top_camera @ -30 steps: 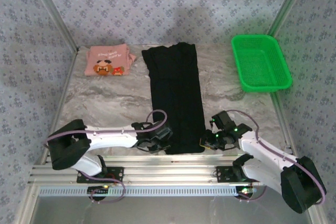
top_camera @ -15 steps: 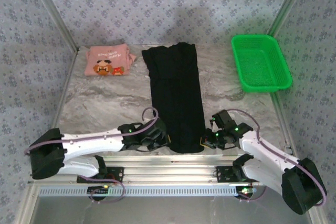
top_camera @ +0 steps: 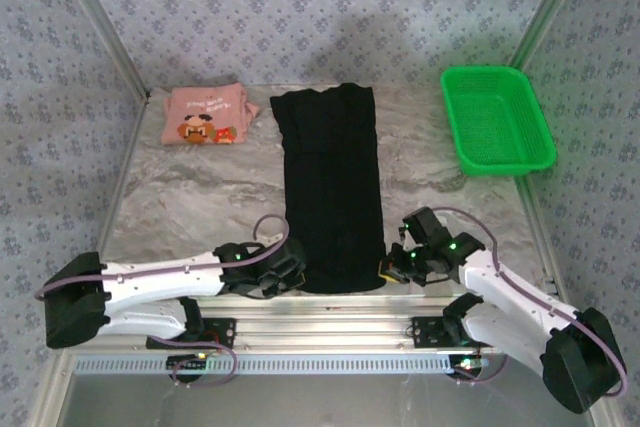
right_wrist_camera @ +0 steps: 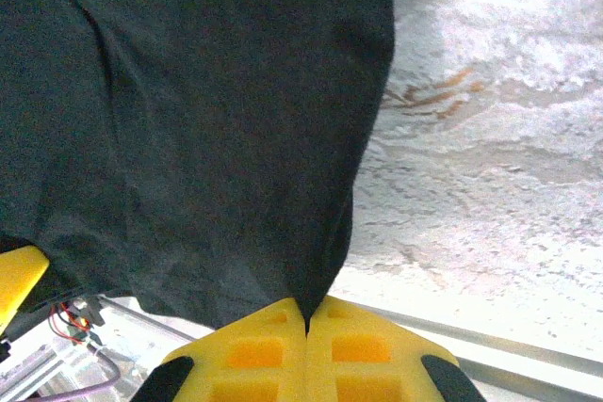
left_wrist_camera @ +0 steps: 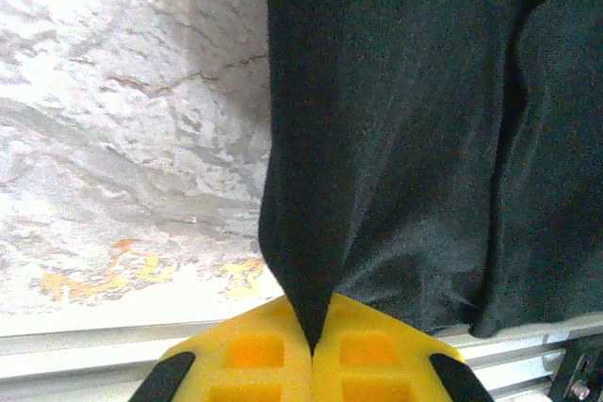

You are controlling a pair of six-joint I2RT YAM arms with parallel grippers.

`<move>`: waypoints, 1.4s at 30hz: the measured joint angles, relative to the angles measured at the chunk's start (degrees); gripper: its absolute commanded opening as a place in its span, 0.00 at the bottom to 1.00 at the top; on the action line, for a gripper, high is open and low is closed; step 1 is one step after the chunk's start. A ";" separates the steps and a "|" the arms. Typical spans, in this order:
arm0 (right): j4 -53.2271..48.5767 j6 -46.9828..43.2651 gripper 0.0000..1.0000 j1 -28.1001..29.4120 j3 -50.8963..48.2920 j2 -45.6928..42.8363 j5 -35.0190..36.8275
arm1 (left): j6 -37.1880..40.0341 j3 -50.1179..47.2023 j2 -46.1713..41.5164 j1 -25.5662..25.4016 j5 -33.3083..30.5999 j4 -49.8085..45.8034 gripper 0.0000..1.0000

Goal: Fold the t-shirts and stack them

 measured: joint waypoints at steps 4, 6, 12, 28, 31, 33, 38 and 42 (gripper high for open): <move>-1.36 -1.01 0.00 -0.46 6.60 3.72 -0.50 | 0.76 1.99 -1.95 2.95 0.09 -2.23 0.00; -2.25 -2.71 0.00 -1.73 11.10 7.13 -0.90 | 2.49 3.82 -3.32 7.23 0.92 -2.78 0.00; -3.82 -9.31 0.00 -8.04 23.80 19.93 -2.49 | 10.36 11.58 -2.54 21.81 5.97 -3.78 0.00; -8.28 -21.59 0.00 -17.53 61.31 54.99 -5.51 | 30.03 34.27 22.40 45.31 21.88 -4.66 0.00; -9.90 -22.73 0.00 -17.99 66.66 60.57 -5.57 | 32.85 39.54 27.78 47.60 23.96 -5.42 0.00; -10.88 -23.21 0.00 -18.36 69.94 63.89 -5.55 | 34.56 43.41 31.78 48.63 25.31 -5.86 0.00; -12.44 -23.87 0.00 -19.87 74.71 69.13 -5.51 | 37.75 50.90 40.48 49.83 27.71 -6.84 0.00; -13.60 -24.04 0.00 -20.92 78.68 72.81 -5.31 | 39.76 56.06 46.62 50.07 28.92 -7.78 0.00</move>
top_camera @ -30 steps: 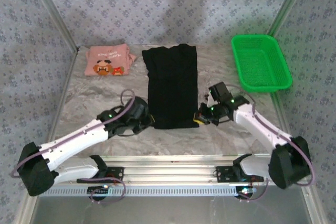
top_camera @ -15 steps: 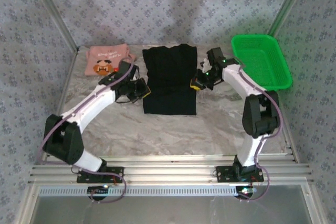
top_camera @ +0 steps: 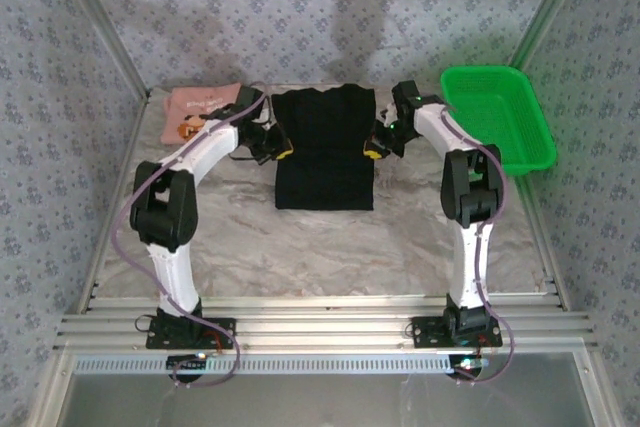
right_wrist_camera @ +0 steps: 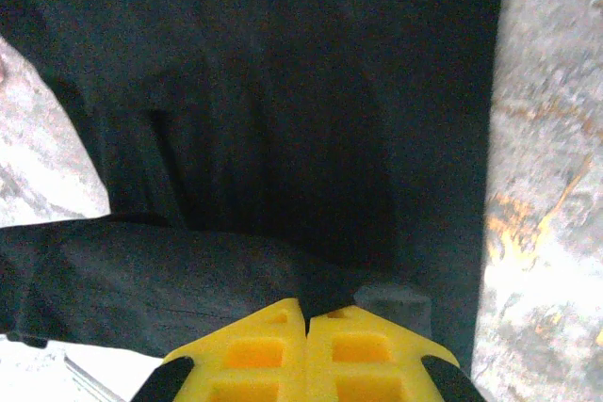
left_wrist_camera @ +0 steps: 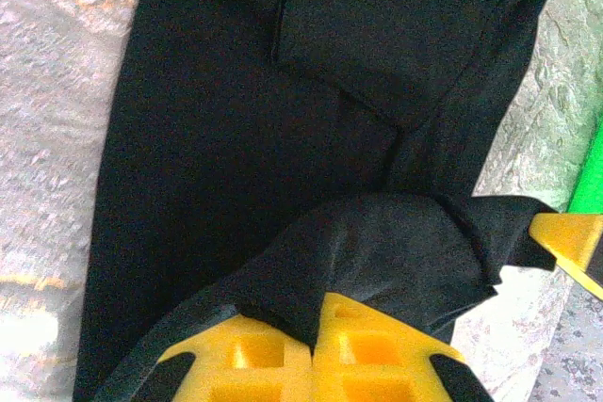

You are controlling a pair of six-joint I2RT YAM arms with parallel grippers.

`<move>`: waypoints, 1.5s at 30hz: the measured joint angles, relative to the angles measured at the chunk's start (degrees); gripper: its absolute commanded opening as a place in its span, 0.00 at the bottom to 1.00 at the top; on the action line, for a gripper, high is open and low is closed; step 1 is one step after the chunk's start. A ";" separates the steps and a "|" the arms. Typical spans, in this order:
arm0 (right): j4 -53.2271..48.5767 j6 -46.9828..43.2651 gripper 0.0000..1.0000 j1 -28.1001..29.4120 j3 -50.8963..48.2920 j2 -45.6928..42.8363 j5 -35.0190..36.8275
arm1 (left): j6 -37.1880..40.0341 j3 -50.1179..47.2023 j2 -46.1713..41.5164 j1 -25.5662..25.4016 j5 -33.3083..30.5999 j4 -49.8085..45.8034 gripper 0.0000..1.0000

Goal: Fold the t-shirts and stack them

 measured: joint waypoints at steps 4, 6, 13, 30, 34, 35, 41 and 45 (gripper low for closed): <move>-0.66 0.00 0.00 -0.28 2.99 2.93 0.00 | 1.07 2.99 3.87 0.33 0.72 -0.70 0.00; -0.76 0.02 0.00 -0.26 3.96 4.22 0.02 | 1.51 4.39 5.55 0.72 0.92 -0.94 0.01; -0.90 0.57 0.12 -0.61 6.56 7.72 0.04 | 2.19 8.92 10.25 1.33 1.79 -0.68 0.21; 11.65 12.09 0.52 -8.00 7.21 2.16 -2.32 | 0.52 23.04 8.98 2.95 2.69 0.70 0.65; 13.05 11.87 0.54 -7.87 1.07 -6.38 -2.45 | 1.44 16.33 1.66 4.20 1.11 0.39 0.66; 13.31 11.65 0.54 -7.78 -0.42 -8.00 -2.58 | 1.60 13.88 -0.28 4.37 0.87 0.57 0.66; 14.56 9.29 0.57 -5.77 -15.37 -16.50 -2.99 | 1.90 -6.93 -11.80 4.24 1.64 3.87 0.66; 15.43 7.91 0.58 -2.34 -27.85 -19.89 -2.99 | 1.44 -20.94 -15.72 4.02 3.65 6.16 0.66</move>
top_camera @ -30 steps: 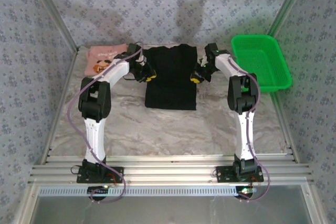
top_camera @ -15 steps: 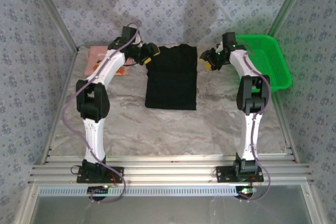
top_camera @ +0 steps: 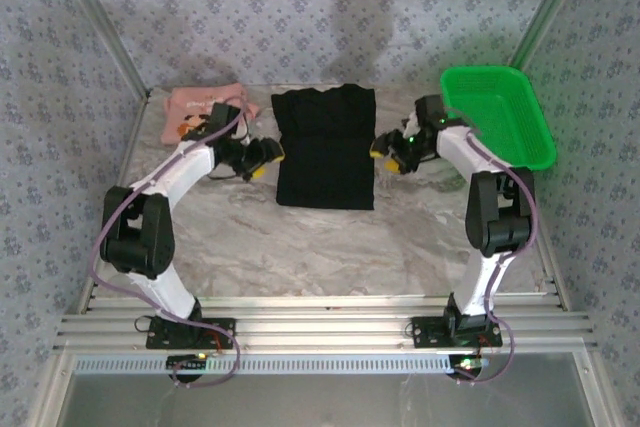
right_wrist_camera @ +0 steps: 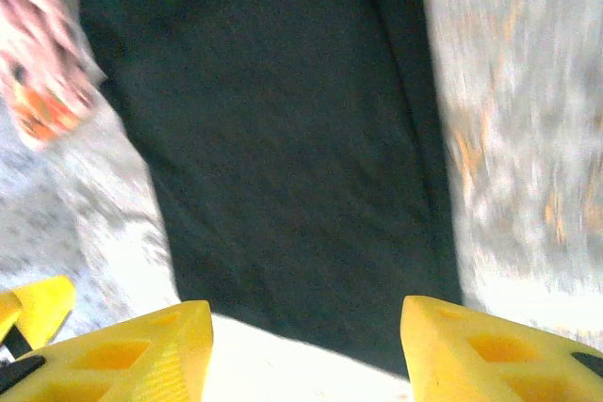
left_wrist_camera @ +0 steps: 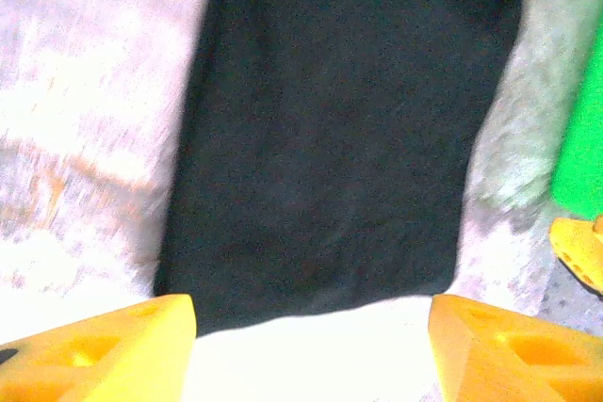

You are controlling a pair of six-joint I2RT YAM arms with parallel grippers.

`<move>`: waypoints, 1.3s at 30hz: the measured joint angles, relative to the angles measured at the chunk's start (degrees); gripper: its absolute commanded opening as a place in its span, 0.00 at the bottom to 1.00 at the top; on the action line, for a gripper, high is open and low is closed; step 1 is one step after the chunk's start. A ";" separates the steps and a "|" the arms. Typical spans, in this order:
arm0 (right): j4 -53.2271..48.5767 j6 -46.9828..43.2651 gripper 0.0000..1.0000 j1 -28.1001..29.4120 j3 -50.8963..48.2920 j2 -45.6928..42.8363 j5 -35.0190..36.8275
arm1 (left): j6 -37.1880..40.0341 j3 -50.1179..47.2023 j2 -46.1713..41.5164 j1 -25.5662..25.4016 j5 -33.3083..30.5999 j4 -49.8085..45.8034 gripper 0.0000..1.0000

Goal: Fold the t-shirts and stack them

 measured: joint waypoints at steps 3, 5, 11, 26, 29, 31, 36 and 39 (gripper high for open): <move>2.01 -0.33 0.58 2.69 -8.11 -1.90 -0.09 | -0.57 -6.91 -1.03 -0.11 1.40 1.68 0.66; 3.74 -0.28 0.58 3.82 -12.83 -2.99 -0.39 | -1.11 -9.99 -1.44 -0.11 2.21 2.54 0.65; 8.07 1.09 0.58 4.24 -18.99 -3.89 -0.44 | -2.91 -14.34 -1.66 -0.35 4.02 7.61 0.65; 15.63 3.85 0.54 5.97 -19.76 -2.51 -0.46 | -8.00 -17.49 3.02 -0.92 4.70 20.81 0.61; 16.24 4.37 0.51 6.38 -19.76 -1.64 -0.39 | -8.96 -17.49 4.20 -1.49 4.70 22.62 0.60; 16.70 4.79 0.50 6.49 -19.76 -1.20 -0.33 | -9.55 -17.49 4.96 -2.05 4.72 23.71 0.58; 17.05 5.57 0.44 6.49 -19.69 -0.81 -0.39 | -10.36 -16.70 6.71 -3.63 4.72 24.57 0.44; 17.64 6.27 0.20 6.71 -19.69 -0.39 0.13 | -10.71 -16.46 7.39 -4.37 4.74 24.72 0.22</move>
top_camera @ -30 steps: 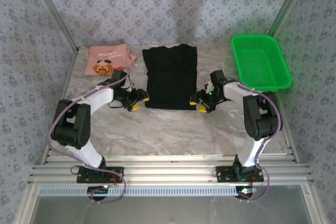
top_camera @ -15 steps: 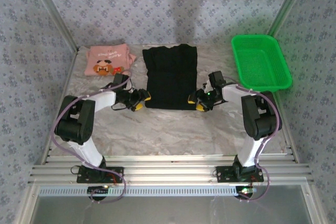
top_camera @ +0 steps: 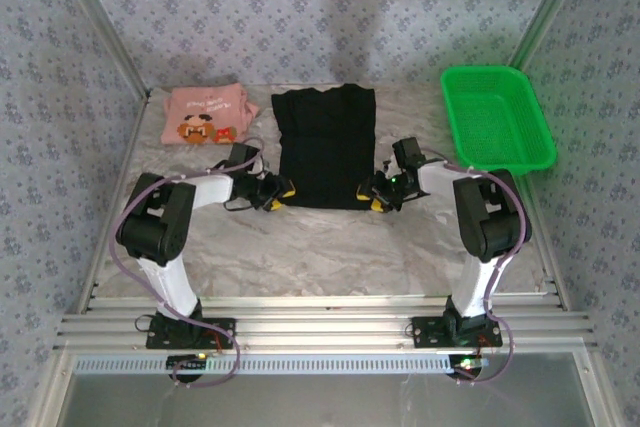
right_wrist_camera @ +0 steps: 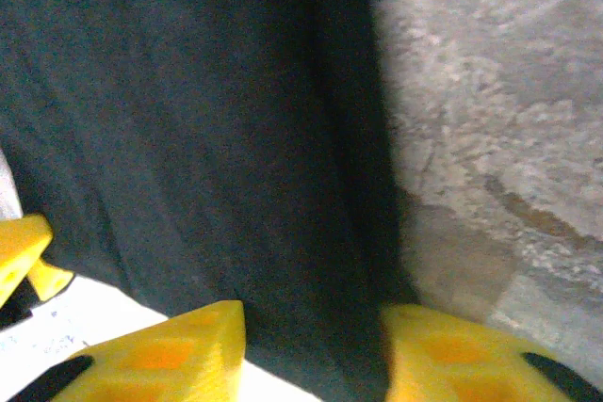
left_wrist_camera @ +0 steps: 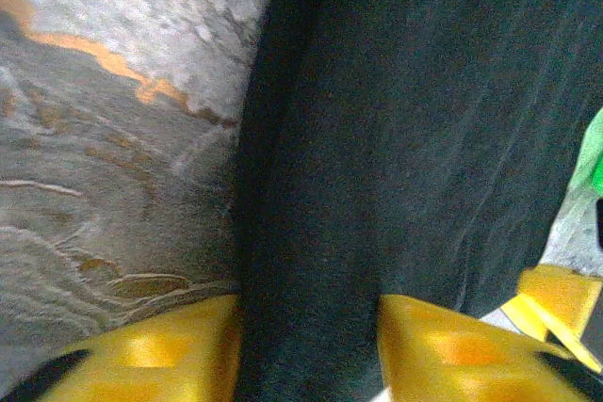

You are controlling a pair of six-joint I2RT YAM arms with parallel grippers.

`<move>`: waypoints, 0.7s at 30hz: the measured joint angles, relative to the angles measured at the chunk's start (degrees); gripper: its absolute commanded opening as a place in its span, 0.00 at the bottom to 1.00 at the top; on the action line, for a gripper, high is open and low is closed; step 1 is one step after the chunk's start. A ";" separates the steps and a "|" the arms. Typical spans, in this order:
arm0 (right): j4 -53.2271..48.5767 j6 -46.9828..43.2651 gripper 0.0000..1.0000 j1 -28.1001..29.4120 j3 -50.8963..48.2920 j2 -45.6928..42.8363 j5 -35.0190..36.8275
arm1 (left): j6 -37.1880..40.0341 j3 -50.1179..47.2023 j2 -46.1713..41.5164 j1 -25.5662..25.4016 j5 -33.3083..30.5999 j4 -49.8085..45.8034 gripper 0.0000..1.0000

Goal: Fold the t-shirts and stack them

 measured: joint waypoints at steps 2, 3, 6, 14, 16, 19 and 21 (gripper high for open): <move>0.33 0.31 0.05 0.20 0.04 0.70 0.26 | -0.02 0.13 0.31 -0.24 0.00 -0.15 0.10; 0.44 0.39 0.00 0.26 0.04 0.85 0.26 | 0.04 0.28 0.35 -0.26 -0.02 -0.35 0.06; 0.42 0.52 0.00 0.33 0.15 0.92 0.28 | 0.92 0.83 0.22 -0.28 -0.15 -1.86 0.00; -1.46 0.98 0.00 1.11 -3.54 -4.76 1.25 | 3.21 -3.65 -9.25 -1.09 -2.40 -6.91 0.00; -2.03 1.73 0.00 1.55 -6.12 -8.17 1.40 | 3.19 -6.34 -11.89 -2.36 -3.30 -7.82 0.00; -3.32 3.39 0.00 2.89 -10.51 -14.25 1.73 | 2.40 -10.80 -15.87 -5.73 -5.18 -9.49 0.00; -4.59 4.70 0.00 4.57 -13.44 -18.36 2.16 | 1.05 -13.66 -19.50 -8.63 -7.02 -11.26 0.00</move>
